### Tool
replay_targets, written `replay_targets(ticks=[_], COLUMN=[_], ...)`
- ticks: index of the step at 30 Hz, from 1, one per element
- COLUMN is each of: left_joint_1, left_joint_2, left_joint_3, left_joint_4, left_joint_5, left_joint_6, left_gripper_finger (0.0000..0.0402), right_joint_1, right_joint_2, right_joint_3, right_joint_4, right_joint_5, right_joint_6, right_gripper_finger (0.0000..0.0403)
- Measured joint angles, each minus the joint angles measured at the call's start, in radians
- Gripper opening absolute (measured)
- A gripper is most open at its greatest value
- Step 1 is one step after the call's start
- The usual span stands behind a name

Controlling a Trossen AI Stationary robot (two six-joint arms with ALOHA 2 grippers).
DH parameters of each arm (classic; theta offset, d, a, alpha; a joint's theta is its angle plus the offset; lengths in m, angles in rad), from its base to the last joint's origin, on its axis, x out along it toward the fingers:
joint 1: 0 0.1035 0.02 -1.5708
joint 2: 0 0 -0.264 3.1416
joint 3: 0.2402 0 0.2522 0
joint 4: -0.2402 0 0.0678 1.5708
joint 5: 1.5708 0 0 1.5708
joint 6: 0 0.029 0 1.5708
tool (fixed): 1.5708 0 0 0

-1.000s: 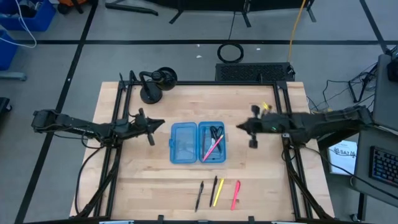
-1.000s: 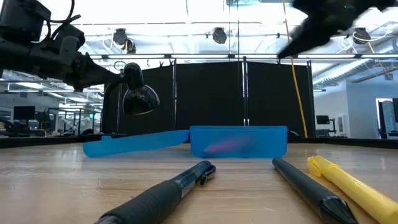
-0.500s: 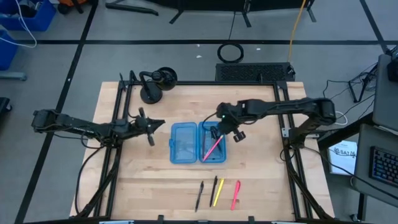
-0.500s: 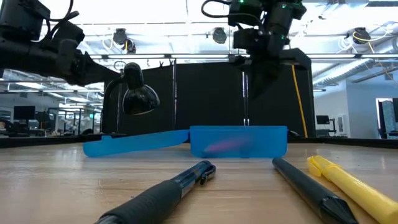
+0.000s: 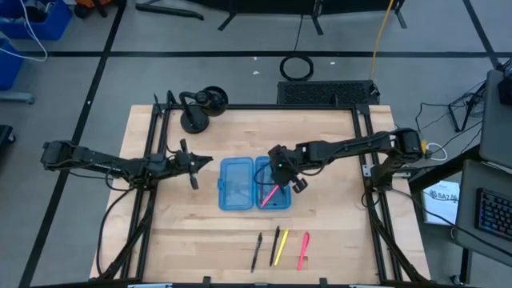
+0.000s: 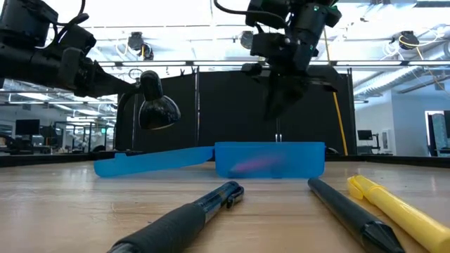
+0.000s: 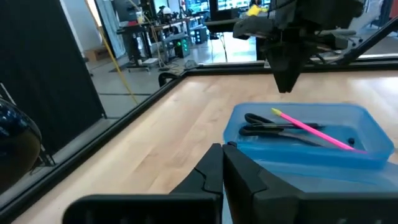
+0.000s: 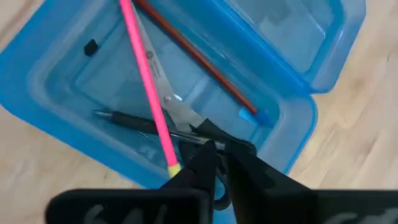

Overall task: Pick & place school supplies into a supply box
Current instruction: Adjust the pink pencil in the blue supply box

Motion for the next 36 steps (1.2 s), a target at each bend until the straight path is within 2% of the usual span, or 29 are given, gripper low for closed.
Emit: replay_targets(ticks=[4, 8, 13, 19, 28, 36], left_joint_1=[0.0, 0.0, 0.0, 0.0, 0.0, 0.0], left_joint_2=[0.0, 0.0, 0.0, 0.0, 0.0, 0.0], left_joint_3=[0.0, 0.0, 0.0, 0.0, 0.0, 0.0], left_joint_4=[0.0, -0.001, -0.002, -0.001, -0.001, -0.002], left_joint_5=[-0.003, -0.003, -0.003, -0.019, -0.019, -0.019], left_joint_6=[0.01, 0.01, 0.011, 0.011, 0.01, -0.001], left_gripper_finger=[0.0027, 0.0018, 0.0004, 0.0029, 0.0037, 0.0037], right_joint_1=[-0.03, -0.063, -0.099, -0.103, -0.011, -0.011], right_joint_2=[0.001, 0.0, 0.016, 0.02, 0.069, 0.139], right_joint_3=[-0.001, 0.0, 0.0, 0.0, 0.0, -0.001], right_joint_4=[-0.013, -0.029, 0.002, -0.02, -0.013, -0.053], right_joint_5=[-0.019, -0.077, -0.085, -0.18, -0.179, -0.097], right_joint_6=[-0.021, -0.024, -0.047, 0.003, 0.031, 0.001], right_gripper_finger=[0.0064, 0.0082, 0.0086, 0.0086, 0.0087, 0.0087])
